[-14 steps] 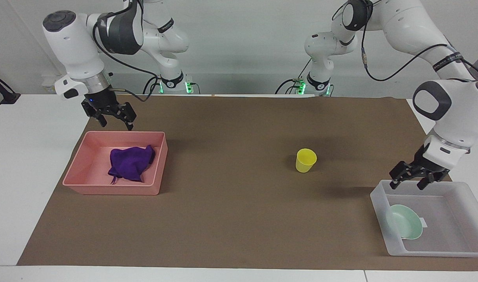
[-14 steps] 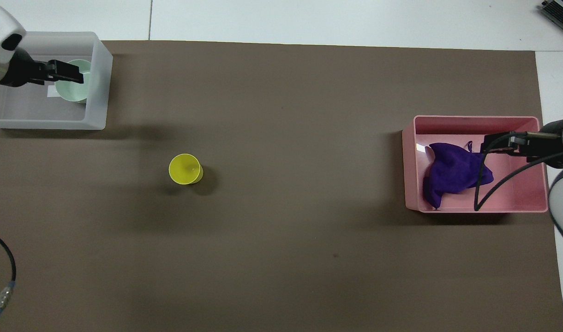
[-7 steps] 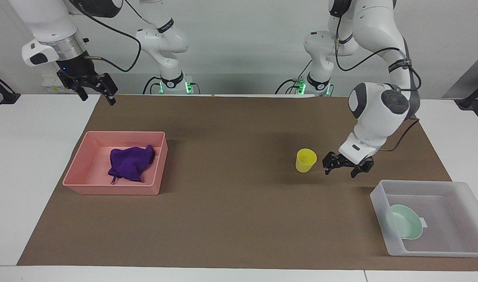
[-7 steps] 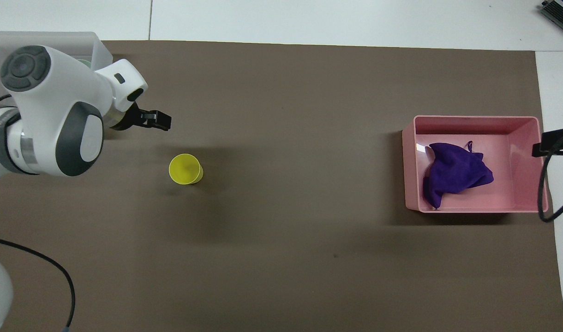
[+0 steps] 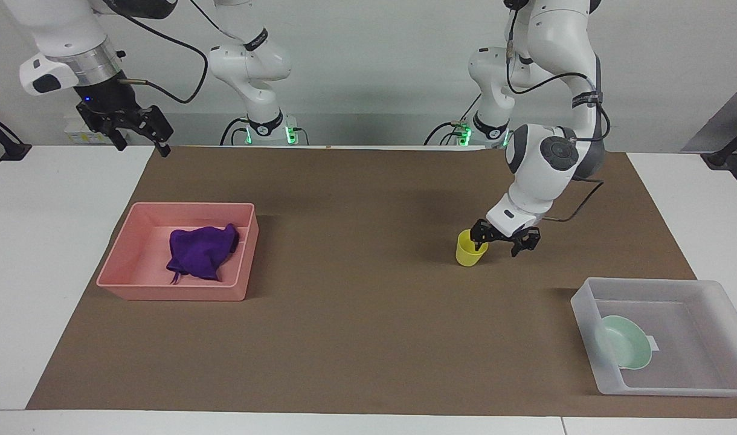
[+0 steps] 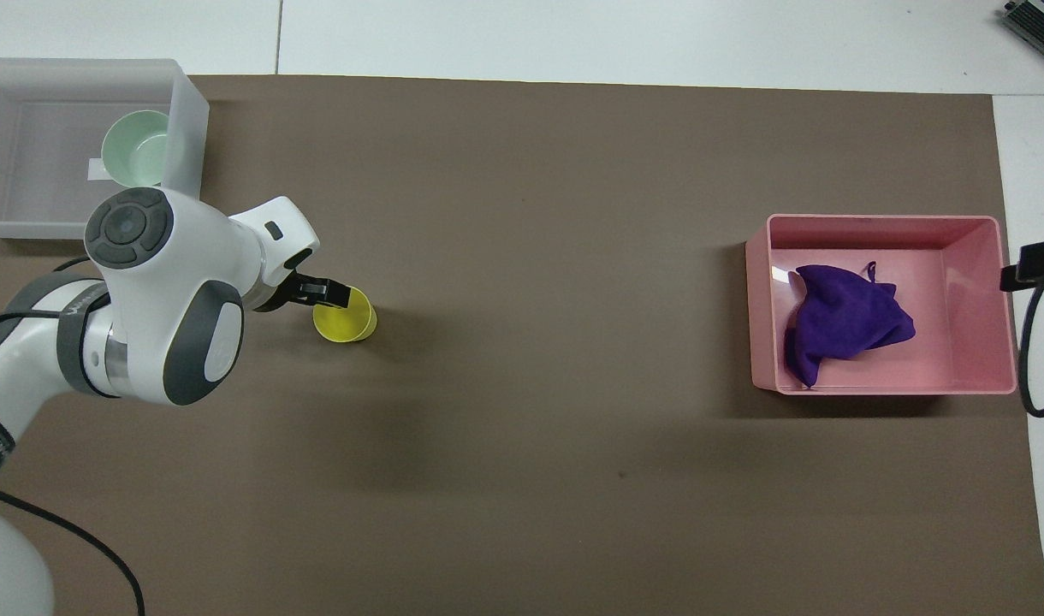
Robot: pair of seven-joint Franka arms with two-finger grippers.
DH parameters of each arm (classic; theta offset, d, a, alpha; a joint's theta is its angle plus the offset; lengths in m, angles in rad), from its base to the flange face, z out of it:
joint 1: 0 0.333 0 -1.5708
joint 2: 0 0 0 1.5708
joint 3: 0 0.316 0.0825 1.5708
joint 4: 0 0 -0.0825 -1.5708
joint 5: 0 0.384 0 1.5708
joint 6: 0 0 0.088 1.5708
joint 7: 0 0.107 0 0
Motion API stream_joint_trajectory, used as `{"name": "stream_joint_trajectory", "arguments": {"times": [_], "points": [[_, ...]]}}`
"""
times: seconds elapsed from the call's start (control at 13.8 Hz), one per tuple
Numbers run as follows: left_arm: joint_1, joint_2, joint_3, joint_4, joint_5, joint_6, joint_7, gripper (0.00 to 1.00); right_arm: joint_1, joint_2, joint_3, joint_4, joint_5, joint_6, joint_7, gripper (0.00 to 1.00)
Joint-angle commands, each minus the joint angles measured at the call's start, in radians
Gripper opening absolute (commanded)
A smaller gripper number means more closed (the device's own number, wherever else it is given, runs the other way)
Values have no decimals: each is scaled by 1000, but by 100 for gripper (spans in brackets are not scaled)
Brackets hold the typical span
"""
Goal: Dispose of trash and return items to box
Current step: 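Reach the left gripper to the yellow cup and grasp it, then lift the yellow cup with the left gripper into the white box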
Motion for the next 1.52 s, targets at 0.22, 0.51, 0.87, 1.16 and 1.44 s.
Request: {"name": "stream_joint_trajectory", "arguments": {"times": [0.22,0.51,0.87,1.16,1.44], "points": [[-36,-50,13,-102,16,112,-83,12,15,-1,23,16,-64,-37,-39,100],[-34,-53,15,-89,16,96,-97,0,17,4,34,34,-61,-63,-39,100],[71,-20,24,140,19,-61,-65,0,37,-21,34,-19,-51,-24,-5,100],[196,79,22,378,21,-154,-8,0,30,-21,34,-20,-38,-31,7,100],[313,201,19,567,18,-209,12,0,33,-22,34,-23,-38,-30,7,100]]}}
